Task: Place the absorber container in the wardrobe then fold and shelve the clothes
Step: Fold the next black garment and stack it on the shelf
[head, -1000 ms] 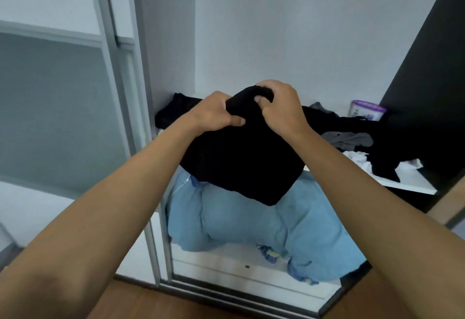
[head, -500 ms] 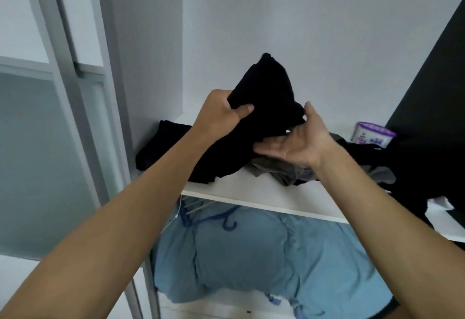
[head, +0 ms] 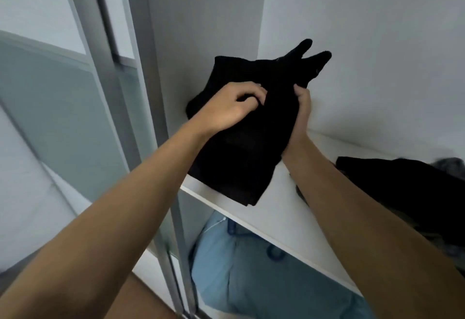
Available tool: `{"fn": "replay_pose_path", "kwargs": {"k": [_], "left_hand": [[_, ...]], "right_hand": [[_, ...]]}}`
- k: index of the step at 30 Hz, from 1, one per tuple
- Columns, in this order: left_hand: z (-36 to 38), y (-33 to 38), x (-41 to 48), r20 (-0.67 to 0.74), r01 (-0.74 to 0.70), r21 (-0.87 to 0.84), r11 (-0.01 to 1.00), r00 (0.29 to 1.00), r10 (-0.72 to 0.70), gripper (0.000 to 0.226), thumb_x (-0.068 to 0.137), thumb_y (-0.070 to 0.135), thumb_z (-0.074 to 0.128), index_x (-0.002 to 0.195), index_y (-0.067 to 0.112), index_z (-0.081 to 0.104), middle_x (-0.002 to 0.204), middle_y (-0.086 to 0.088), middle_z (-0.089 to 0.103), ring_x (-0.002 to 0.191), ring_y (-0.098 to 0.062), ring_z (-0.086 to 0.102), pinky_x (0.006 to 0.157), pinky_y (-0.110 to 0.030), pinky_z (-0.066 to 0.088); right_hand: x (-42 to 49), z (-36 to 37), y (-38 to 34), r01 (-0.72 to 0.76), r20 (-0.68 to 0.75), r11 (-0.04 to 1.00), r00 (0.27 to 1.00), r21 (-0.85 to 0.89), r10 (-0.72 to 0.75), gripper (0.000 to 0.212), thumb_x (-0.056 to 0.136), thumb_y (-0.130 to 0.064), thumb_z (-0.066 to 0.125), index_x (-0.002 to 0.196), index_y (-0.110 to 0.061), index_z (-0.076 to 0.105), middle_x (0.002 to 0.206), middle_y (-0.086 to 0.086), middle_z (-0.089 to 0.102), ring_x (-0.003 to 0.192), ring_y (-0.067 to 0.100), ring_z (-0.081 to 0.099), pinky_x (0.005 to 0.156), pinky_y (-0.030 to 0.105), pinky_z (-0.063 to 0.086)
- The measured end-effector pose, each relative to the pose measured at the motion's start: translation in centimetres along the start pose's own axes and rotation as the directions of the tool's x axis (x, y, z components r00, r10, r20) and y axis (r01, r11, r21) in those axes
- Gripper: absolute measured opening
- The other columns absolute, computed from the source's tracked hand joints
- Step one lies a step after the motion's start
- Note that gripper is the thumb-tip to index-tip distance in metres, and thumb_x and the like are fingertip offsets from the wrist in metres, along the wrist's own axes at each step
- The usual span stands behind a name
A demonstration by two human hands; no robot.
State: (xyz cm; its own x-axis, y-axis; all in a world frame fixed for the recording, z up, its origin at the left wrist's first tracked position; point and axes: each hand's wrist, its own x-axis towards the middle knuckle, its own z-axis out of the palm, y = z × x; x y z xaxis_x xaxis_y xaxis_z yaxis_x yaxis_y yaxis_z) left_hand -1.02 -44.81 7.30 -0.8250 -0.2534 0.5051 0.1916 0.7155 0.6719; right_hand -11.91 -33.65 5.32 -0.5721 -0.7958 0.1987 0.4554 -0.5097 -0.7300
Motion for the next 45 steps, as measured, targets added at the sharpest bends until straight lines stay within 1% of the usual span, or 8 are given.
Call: {"fn": "replay_pose_path", "kwargs": {"k": [4, 7, 19, 24, 33, 36, 39, 45], "left_hand": [[3.0, -7.0, -0.7, -0.032, 0.331, 0.643, 0.691, 0.913, -0.407, 0.042, 0.087, 0.031, 0.057, 0.129, 0.027, 0.059, 0.143, 0.001, 0.052, 0.141, -0.022, 0.037, 0.120, -0.060, 0.002], [5.3, -11.3, -2.7, 0.049, 0.381, 0.708, 0.594, 0.813, -0.580, 0.063, 0.095, 0.049, 0.049, 0.153, 0.035, 0.030, 0.166, 0.003, 0.014, 0.154, -0.024, 0.001, 0.117, -0.063, -0.009], [8.0, -14.7, -0.6, 0.190, 0.171, 0.758, 0.629, 0.865, -0.465, 0.069, 0.094, 0.073, 0.025, 0.155, 0.044, 0.015, 0.167, 0.010, 0.011, 0.154, -0.022, 0.003, 0.113, -0.067, -0.011], [8.3, -14.7, 2.3, 0.064, 0.266, 0.729, 0.631, 0.891, -0.450, 0.052, 0.099, 0.036, 0.036, 0.150, 0.023, 0.038, 0.150, -0.008, 0.042, 0.137, -0.032, 0.030, 0.109, -0.056, 0.018], [6.5, -11.3, 7.9, -0.259, 0.173, 0.735, 0.656, 0.965, 0.036, 0.028, 0.089, 0.002, 0.056, 0.109, 0.018, 0.066, 0.112, -0.009, 0.059, 0.104, -0.032, 0.051, 0.078, -0.035, 0.021], [6.6, -11.7, 8.9, -0.062, 0.202, 0.644, 0.738, 0.975, -0.213, 0.039, 0.099, 0.023, 0.054, 0.137, 0.017, 0.050, 0.138, -0.014, 0.053, 0.122, -0.038, 0.053, 0.098, -0.042, 0.036], [7.5, -13.3, 5.7, 0.198, 0.238, 0.650, 0.722, 0.864, -0.463, 0.056, 0.102, 0.040, 0.046, 0.153, 0.019, 0.032, 0.156, -0.010, 0.039, 0.144, -0.030, 0.035, 0.122, -0.051, 0.015], [5.7, -14.7, 1.9, -0.012, 0.180, 0.749, 0.637, 0.966, -0.258, 0.047, 0.101, 0.044, 0.035, 0.139, 0.023, 0.053, 0.156, -0.001, 0.040, 0.147, -0.024, 0.029, 0.119, -0.059, 0.000]], "right_hand": [[1.4, -5.1, 4.3, -0.475, -0.386, 0.834, 0.852, -0.281, 0.355, 0.045, 0.086, -0.011, 0.044, 0.127, -0.003, 0.061, 0.120, 0.017, 0.067, 0.106, 0.032, 0.066, 0.095, 0.042, 0.055], [1.6, -7.5, 5.6, -0.503, -0.521, 0.792, 0.805, -0.345, 0.284, 0.027, 0.091, -0.015, 0.048, 0.114, -0.009, 0.062, 0.101, 0.009, 0.070, 0.087, 0.024, 0.069, 0.060, 0.031, 0.059], [1.9, -10.9, 6.9, -0.412, -0.419, 0.211, 0.908, -0.887, 0.012, 0.025, 0.096, -0.019, 0.054, 0.110, -0.001, 0.065, 0.105, 0.022, 0.069, 0.096, 0.039, 0.068, 0.088, 0.052, 0.056], [0.1, -11.6, 5.4, -0.498, -0.489, 0.273, 0.866, -0.823, 0.103, 0.028, 0.099, -0.021, 0.054, 0.113, 0.000, 0.065, 0.090, 0.015, 0.069, 0.070, 0.024, 0.065, 0.059, 0.030, 0.054], [-1.2, -10.5, 0.6, -0.452, -0.511, 0.418, 0.859, -0.788, -0.033, 0.026, 0.097, -0.014, 0.061, 0.122, -0.006, 0.062, 0.101, 0.010, 0.067, 0.073, 0.019, 0.067, 0.067, 0.030, 0.061], [-1.3, -10.0, 0.6, -0.420, -0.487, 0.446, 0.872, -0.790, -0.042, 0.036, 0.098, -0.021, 0.059, 0.132, -0.010, 0.056, 0.106, 0.008, 0.065, 0.082, 0.021, 0.068, 0.079, 0.039, 0.062], [-0.9, -9.4, 1.8, -0.387, -0.439, 0.383, 0.897, -0.839, -0.055, 0.046, 0.098, -0.034, 0.057, 0.140, -0.018, 0.049, 0.110, 0.004, 0.063, 0.099, 0.028, 0.066, 0.090, 0.048, 0.058], [0.6, -9.6, 6.1, -0.276, -0.275, 0.020, 0.960, -0.961, 0.053, 0.060, 0.099, -0.035, 0.056, 0.152, -0.016, 0.035, 0.148, 0.009, 0.049, 0.135, 0.030, 0.047, 0.106, 0.035, 0.037]]}}
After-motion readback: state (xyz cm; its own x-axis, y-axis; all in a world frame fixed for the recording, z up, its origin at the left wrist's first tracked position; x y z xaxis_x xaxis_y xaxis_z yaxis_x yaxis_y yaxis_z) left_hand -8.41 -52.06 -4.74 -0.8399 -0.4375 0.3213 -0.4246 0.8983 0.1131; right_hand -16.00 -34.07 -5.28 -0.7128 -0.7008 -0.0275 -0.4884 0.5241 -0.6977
